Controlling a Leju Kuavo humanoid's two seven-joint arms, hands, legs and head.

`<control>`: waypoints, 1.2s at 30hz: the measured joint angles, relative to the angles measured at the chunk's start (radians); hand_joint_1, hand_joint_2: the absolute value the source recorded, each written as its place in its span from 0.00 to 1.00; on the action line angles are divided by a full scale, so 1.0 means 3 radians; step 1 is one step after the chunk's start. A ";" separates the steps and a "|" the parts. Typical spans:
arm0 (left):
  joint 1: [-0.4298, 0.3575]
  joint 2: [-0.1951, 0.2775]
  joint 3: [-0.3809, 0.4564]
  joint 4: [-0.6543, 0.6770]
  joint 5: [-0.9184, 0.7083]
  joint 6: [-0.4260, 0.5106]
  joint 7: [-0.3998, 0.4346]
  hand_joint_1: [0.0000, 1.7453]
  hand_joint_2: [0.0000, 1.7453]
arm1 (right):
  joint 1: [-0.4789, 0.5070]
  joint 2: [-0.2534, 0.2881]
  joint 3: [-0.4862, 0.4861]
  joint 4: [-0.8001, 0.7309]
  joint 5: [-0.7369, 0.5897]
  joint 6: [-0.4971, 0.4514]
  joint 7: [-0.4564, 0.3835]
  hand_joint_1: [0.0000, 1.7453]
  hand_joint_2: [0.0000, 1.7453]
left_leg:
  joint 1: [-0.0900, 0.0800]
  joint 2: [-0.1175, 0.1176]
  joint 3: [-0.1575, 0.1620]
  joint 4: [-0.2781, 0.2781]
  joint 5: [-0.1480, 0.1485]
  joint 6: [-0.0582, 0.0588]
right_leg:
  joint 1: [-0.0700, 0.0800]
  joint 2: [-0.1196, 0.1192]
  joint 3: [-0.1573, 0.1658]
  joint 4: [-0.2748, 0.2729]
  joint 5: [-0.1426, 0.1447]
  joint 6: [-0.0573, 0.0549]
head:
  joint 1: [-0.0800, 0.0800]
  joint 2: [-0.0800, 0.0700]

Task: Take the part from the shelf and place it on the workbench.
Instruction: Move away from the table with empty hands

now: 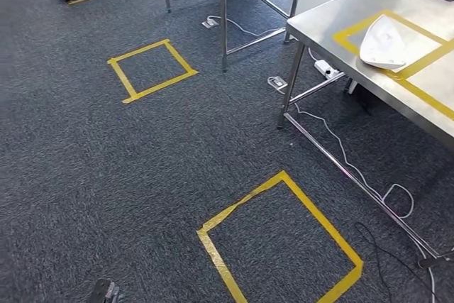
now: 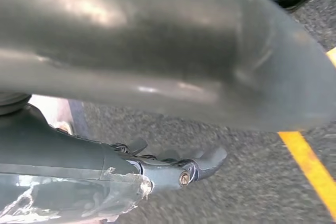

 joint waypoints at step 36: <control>0.0008 0.0020 -0.0047 0.0000 -0.0013 0.0002 0.0081 0.00 0.00 | -0.0003 -0.0004 0.0023 0.0000 0.0025 -0.0018 0.0007 0.00 0.00 | 0.0016 -0.0016 -0.0055 -0.0001 0.0020 -0.0095 | 0.0009 -0.0026 0.0106 -0.0263 0.0052 -0.0082 | -0.0017 0.0000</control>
